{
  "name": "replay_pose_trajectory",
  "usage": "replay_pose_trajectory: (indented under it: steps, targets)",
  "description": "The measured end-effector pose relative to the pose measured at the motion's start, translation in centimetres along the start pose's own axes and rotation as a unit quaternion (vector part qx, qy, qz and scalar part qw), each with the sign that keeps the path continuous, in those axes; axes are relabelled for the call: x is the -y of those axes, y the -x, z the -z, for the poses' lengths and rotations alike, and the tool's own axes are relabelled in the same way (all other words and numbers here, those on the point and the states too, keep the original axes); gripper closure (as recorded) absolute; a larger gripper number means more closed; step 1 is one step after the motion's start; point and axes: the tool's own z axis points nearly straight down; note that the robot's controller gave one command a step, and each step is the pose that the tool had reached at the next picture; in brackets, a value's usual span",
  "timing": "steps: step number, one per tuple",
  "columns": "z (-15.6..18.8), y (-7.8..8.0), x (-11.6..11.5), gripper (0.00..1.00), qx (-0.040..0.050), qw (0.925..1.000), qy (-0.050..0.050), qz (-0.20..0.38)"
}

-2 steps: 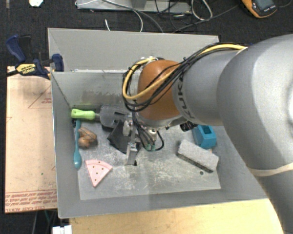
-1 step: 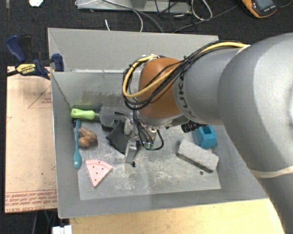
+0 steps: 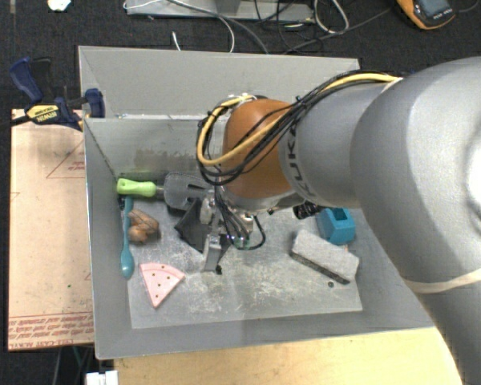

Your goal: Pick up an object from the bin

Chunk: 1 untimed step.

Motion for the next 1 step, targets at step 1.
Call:
replay_pose_trajectory:
  steps: [1]
  targets:
    - [-0.62, -0.31, 0.34, 0.0, 0.0021, 0.9971, 0.001, -0.077]
